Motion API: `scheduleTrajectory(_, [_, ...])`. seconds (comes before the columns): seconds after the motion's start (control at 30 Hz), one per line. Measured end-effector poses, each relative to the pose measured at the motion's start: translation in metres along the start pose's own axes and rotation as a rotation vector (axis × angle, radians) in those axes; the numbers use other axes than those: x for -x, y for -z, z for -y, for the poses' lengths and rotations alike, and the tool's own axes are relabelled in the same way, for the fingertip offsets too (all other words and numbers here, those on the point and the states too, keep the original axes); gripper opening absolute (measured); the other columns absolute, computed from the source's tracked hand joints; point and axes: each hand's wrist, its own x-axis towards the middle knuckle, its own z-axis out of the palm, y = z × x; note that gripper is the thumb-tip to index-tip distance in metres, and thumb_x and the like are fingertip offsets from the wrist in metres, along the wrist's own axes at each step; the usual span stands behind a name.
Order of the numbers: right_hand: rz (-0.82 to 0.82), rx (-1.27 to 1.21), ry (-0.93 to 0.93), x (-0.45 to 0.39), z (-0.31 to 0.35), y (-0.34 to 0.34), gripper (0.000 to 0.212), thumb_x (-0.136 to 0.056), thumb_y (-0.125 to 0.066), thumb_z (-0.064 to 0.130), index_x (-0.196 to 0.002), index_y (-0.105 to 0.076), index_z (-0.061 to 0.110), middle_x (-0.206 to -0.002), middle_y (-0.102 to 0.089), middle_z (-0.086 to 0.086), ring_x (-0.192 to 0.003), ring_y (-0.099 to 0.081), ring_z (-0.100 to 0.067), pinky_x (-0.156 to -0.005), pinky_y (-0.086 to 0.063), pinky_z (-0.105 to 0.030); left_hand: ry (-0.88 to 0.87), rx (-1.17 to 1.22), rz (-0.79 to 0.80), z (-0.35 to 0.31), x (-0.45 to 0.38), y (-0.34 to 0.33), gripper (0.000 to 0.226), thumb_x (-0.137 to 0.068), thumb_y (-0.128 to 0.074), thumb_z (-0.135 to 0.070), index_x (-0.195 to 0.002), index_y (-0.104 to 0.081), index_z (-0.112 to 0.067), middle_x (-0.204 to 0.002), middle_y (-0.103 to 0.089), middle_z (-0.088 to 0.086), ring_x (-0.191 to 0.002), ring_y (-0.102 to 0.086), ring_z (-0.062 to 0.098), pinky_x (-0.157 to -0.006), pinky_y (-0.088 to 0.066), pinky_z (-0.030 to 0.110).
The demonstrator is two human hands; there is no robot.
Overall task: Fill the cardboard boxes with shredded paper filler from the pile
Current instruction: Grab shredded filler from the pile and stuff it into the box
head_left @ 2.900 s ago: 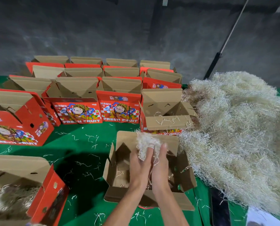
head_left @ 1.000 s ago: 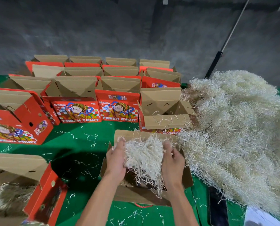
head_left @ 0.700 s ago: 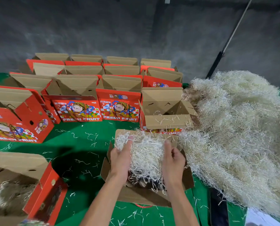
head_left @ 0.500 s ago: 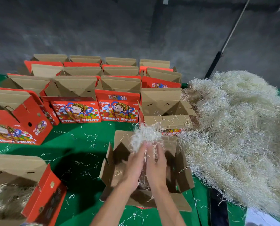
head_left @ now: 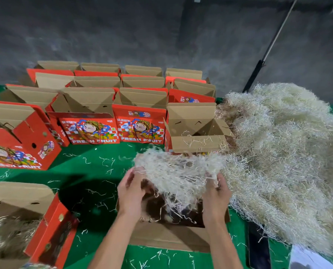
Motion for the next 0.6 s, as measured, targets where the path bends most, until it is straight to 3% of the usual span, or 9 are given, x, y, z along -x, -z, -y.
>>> scheduleTrajectory(0.1, [0.375,0.069,-0.028,0.020,0.007,-0.020,0.057,-0.092,-0.063,0.049,-0.143,-0.039,0.047,-0.137,-0.038,0.030,-0.126,-0.040,-0.001,-0.111,-0.031,-0.045,0.063,-0.139,0.272,0.011,0.018,-0.019,0.056,-0.078,-0.079,-0.046,-0.130,-0.057,-0.047,-0.141,-0.054,-0.014,-0.128,-0.050,0.011,-0.111,-0.035,0.054])
scheduleTrajectory(0.17, [0.516,0.098,0.005,0.032,0.003,-0.032,0.060,-0.087,-0.070,0.048,-0.142,-0.047,0.038,-0.143,-0.048,0.021,-0.128,-0.050,-0.005,-0.110,-0.040,-0.042,0.015,-0.287,0.196,0.021,0.023,-0.025,0.035,-0.088,-0.072,-0.030,-0.119,-0.065,-0.044,-0.132,-0.063,-0.011,-0.123,-0.058,0.013,-0.109,-0.042,0.052])
scheduleTrajectory(0.23, [0.392,0.055,0.022,0.023,0.007,-0.021,0.041,-0.090,-0.071,0.028,-0.126,-0.058,0.041,-0.124,-0.066,0.015,-0.104,-0.065,-0.004,-0.097,-0.050,-0.031,-0.023,-0.239,0.048,0.013,0.015,-0.016,0.027,-0.090,-0.069,-0.022,-0.109,-0.071,-0.040,-0.118,-0.070,-0.010,-0.111,-0.066,0.016,-0.103,-0.047,0.049])
scheduleTrajectory(0.3, [0.215,0.004,0.001,0.010,0.010,0.002,0.045,-0.093,-0.065,0.015,-0.128,-0.056,0.041,-0.120,-0.069,0.010,-0.074,-0.060,-0.001,-0.073,-0.052,-0.023,-0.040,-0.070,-0.095,0.000,0.005,0.002,0.028,-0.084,-0.075,-0.020,-0.107,-0.073,-0.037,-0.117,-0.071,-0.006,-0.106,-0.068,0.016,-0.099,-0.050,0.042])
scheduleTrajectory(0.37, [0.190,0.018,-0.067,0.006,0.009,0.016,0.062,-0.092,-0.067,0.039,-0.147,-0.038,0.033,-0.135,-0.059,0.011,-0.097,-0.060,-0.006,-0.089,-0.048,-0.035,-0.020,0.040,0.002,-0.005,0.004,0.009,0.040,-0.078,-0.078,-0.026,-0.116,-0.070,-0.036,-0.132,-0.064,0.000,-0.116,-0.063,0.018,-0.097,-0.051,0.044])
scheduleTrajectory(0.4, [0.272,0.081,-0.094,0.013,0.011,0.013,0.077,-0.085,-0.067,0.061,-0.149,-0.029,0.039,-0.134,-0.052,0.021,-0.111,-0.055,-0.003,-0.100,-0.040,-0.037,0.043,-0.002,0.112,-0.005,0.010,0.001,0.057,-0.076,-0.079,-0.036,-0.130,-0.061,-0.036,-0.143,-0.054,-0.003,-0.129,-0.053,0.019,-0.104,-0.046,0.051])
scheduleTrajectory(0.47, [0.523,0.198,-0.082,0.035,0.011,-0.006,0.080,-0.071,-0.058,0.086,-0.140,-0.034,0.054,-0.115,-0.043,0.043,-0.106,-0.049,0.018,-0.099,-0.038,-0.027,0.146,-0.163,0.267,0.006,0.026,-0.020,0.087,-0.069,-0.081,-0.056,-0.145,-0.042,-0.038,-0.146,-0.046,-0.012,-0.137,-0.041,0.015,-0.114,-0.032,0.055])
scheduleTrajectory(0.53, [0.627,0.202,-0.035,0.044,0.010,-0.018,0.050,-0.076,-0.053,0.085,-0.119,-0.054,0.060,-0.109,-0.058,0.037,-0.096,-0.056,0.022,-0.091,-0.045,-0.021,0.123,-0.285,0.199,0.012,0.030,-0.029,0.062,-0.073,-0.080,-0.052,-0.129,-0.053,-0.045,-0.126,-0.062,-0.015,-0.120,-0.057,0.012,-0.112,-0.037,0.052])
scheduleTrajectory(0.6, [0.463,0.154,0.098,0.034,0.012,-0.013,0.034,-0.091,-0.049,0.069,-0.111,-0.067,0.048,-0.105,-0.072,0.010,-0.092,-0.065,0.002,-0.090,-0.054,-0.040,0.107,-0.273,0.079,0.006,0.024,-0.021,0.039,-0.085,-0.074,-0.037,-0.112,-0.052,-0.054,-0.111,-0.066,-0.014,-0.098,-0.065,0.005,-0.104,-0.048,0.046])
